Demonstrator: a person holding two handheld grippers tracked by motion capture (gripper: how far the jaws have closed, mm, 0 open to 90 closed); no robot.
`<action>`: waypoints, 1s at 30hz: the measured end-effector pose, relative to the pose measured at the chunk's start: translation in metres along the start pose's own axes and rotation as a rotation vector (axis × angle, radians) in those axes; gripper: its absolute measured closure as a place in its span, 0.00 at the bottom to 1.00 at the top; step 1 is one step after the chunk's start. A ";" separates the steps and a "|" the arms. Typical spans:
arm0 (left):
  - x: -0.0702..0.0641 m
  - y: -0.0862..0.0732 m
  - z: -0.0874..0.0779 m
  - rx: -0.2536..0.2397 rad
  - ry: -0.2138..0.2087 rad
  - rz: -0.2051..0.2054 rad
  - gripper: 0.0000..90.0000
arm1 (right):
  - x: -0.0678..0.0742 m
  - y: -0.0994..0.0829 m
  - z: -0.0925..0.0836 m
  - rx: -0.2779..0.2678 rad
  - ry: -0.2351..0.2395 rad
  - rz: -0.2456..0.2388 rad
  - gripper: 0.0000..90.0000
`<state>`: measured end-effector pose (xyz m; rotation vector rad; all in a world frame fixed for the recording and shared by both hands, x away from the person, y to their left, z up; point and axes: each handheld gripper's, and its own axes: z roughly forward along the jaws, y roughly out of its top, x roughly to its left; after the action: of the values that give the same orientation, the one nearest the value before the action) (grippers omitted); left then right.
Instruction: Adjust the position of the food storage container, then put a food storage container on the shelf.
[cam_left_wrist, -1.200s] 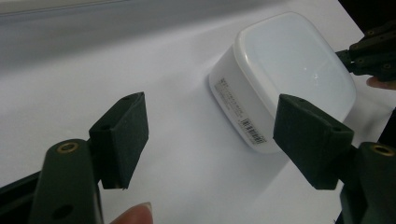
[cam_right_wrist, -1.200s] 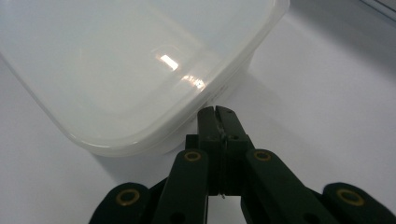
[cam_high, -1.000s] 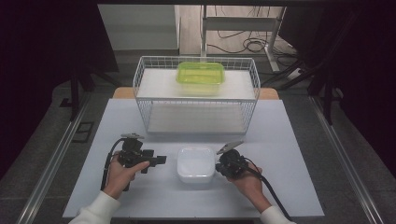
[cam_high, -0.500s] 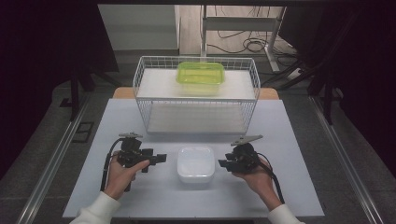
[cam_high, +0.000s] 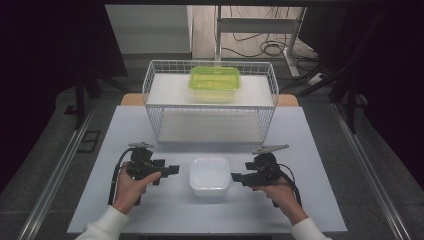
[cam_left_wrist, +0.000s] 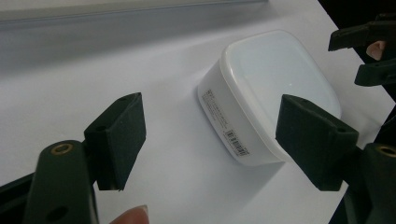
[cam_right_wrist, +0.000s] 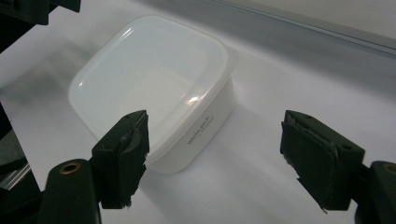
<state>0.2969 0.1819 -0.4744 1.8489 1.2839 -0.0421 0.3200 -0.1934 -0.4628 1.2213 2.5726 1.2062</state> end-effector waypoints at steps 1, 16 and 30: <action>0.000 0.000 0.000 0.001 0.000 0.002 0.27 | 0.000 0.000 0.000 0.000 0.002 0.003 0.26; -0.005 -0.002 0.008 0.020 -0.045 -0.038 0.31 | -0.002 -0.001 0.006 -0.010 0.070 0.098 0.28; -0.011 -0.003 0.026 0.052 -0.085 -0.074 0.33 | 0.007 -0.005 0.015 0.015 0.058 0.106 0.35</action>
<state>0.3005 0.1566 -0.4874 1.8229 1.3025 -0.1936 0.3177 -0.1812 -0.4744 1.3621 2.5914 1.2623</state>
